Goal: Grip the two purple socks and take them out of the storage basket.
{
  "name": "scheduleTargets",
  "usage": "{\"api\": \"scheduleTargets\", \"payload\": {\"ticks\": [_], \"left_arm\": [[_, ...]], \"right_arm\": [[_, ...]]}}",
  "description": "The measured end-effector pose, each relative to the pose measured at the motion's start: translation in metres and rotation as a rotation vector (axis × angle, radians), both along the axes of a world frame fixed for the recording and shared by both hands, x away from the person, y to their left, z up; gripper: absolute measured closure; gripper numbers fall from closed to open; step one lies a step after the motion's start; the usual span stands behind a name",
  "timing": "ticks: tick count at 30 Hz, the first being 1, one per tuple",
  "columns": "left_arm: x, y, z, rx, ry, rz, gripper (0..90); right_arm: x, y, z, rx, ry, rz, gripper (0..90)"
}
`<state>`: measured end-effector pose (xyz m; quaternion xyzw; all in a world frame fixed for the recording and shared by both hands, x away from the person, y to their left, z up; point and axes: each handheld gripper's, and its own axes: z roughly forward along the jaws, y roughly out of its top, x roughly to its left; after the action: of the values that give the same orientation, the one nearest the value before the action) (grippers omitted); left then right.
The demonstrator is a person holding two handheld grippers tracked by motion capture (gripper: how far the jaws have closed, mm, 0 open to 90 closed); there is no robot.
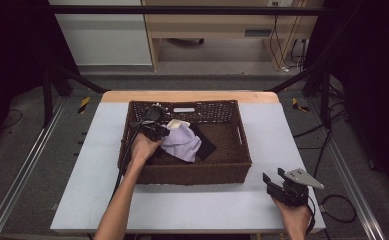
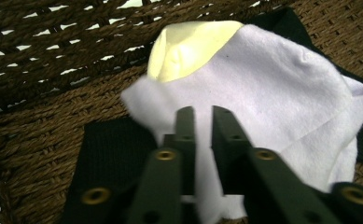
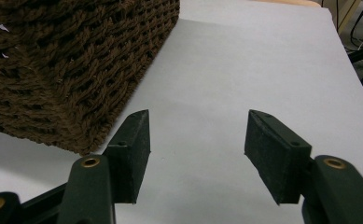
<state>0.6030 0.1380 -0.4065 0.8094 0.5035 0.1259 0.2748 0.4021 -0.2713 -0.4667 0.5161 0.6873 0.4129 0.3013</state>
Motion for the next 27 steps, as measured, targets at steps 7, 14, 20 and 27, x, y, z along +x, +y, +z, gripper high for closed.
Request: {"api": "scheduleTargets", "payload": {"ticks": [7,14,20,27], "left_arm": [[0.006,0.000,-0.008,0.040,0.044,0.060,35.8],[0.008,-0.002,-0.015,0.065,0.143,0.061,61.7],[0.006,-0.001,-0.012,0.060,0.141,0.054,85.3],[-0.006,0.002,0.009,0.008,-0.038,0.034,86.1]], "right_arm": [[0.000,0.000,0.000,0.001,0.004,0.002,40.3],[0.000,0.001,0.000,0.002,0.004,0.003,40.4],[0.000,0.000,0.000,0.001,0.000,-0.001,40.5],[0.000,-0.001,0.001,0.005,0.002,-0.005,40.6]]}}
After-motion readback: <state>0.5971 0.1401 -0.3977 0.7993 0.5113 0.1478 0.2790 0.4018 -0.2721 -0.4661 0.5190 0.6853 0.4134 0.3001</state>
